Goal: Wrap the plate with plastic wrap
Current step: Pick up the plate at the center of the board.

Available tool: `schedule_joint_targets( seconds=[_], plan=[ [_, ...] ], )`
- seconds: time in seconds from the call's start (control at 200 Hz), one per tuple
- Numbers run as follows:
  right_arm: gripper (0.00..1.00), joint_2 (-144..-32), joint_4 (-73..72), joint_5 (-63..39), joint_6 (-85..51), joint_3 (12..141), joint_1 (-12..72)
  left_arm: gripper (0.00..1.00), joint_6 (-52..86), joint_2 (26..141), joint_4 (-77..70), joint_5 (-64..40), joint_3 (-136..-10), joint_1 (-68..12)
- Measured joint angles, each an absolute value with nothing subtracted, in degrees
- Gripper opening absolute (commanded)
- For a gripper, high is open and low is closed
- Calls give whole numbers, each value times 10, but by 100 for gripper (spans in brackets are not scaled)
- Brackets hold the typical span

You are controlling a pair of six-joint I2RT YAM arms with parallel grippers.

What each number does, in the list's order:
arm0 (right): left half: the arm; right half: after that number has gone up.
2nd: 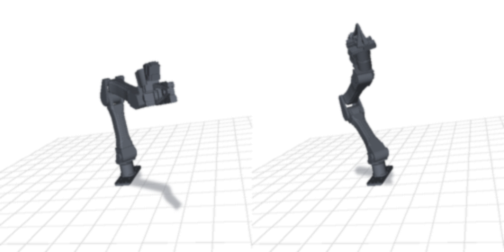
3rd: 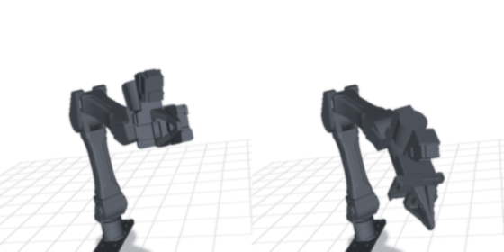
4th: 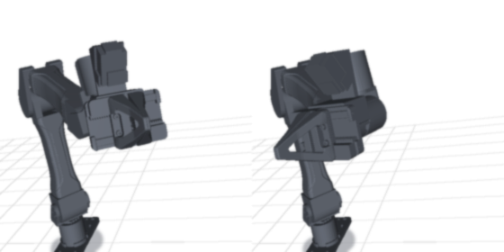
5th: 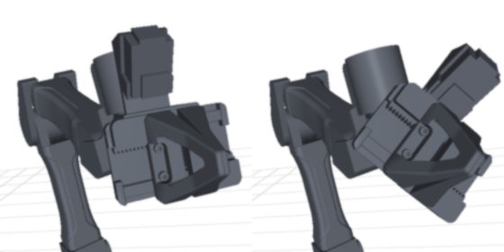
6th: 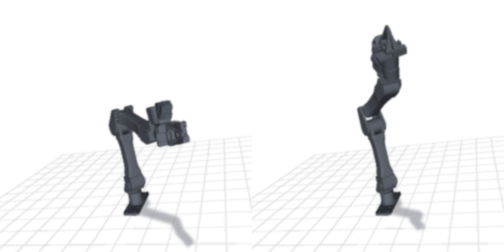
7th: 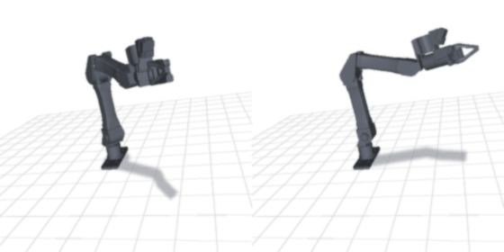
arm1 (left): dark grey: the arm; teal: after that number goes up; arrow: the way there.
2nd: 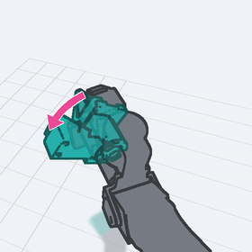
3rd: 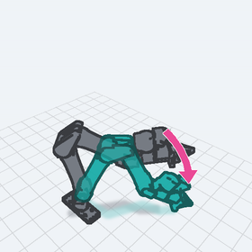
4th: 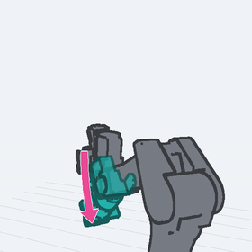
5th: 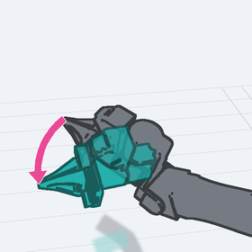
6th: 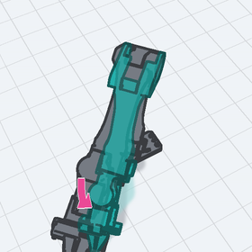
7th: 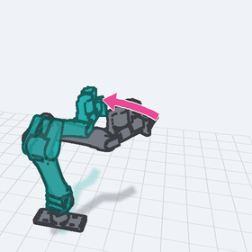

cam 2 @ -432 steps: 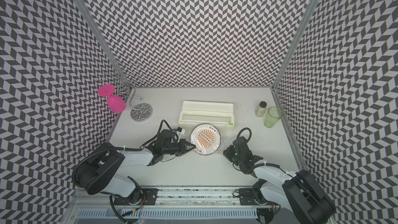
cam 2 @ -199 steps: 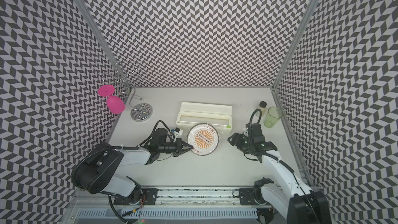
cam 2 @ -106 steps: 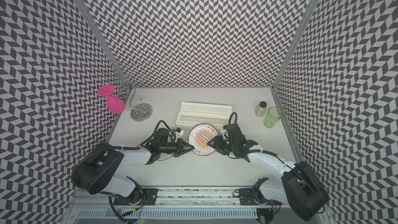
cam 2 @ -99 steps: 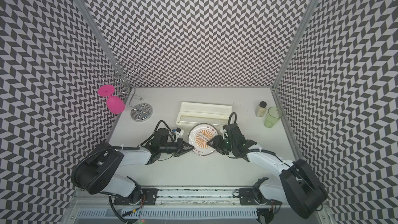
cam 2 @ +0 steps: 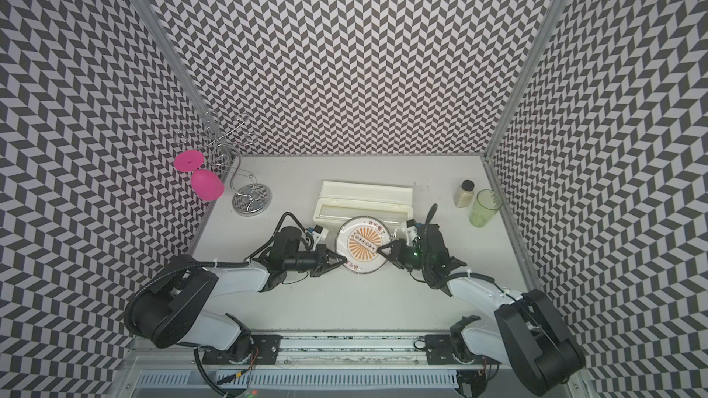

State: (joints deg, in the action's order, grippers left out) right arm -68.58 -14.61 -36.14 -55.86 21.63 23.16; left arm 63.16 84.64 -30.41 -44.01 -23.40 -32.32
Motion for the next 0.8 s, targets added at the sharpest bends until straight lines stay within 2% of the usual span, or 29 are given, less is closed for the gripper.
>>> schedule_joint_targets(
  seconds=[0.04, 0.105, 0.195, 0.275, 0.381, 0.521, 0.661, 0.801],
  plan=[
    [65, -678, -149, -368, -554, 216, 227, 0, 630, 846, -298, -440, -234, -323],
    [69, -666, -146, -376, -540, 216, 219, 0, 627, 846, -290, -440, -234, -324],
    [68, -655, -114, -383, -513, 218, 206, 0, 622, 846, -279, -440, -234, -325],
    [64, -651, -74, -387, -487, 219, 196, 0, 616, 840, -265, -439, -234, -326],
    [51, -651, -47, -397, -471, 219, 192, 0, 613, 831, -252, -437, -234, -327],
    [41, -657, -57, -418, -475, 219, 192, 0, 612, 824, -243, -432, -234, -330],
    [20, -667, -74, -418, -497, 220, 192, 0, 611, 821, -222, -433, -245, -331],
    [7, -668, -70, -395, -515, 240, 189, 0, 613, 808, -189, -431, -280, -326]
  ],
)
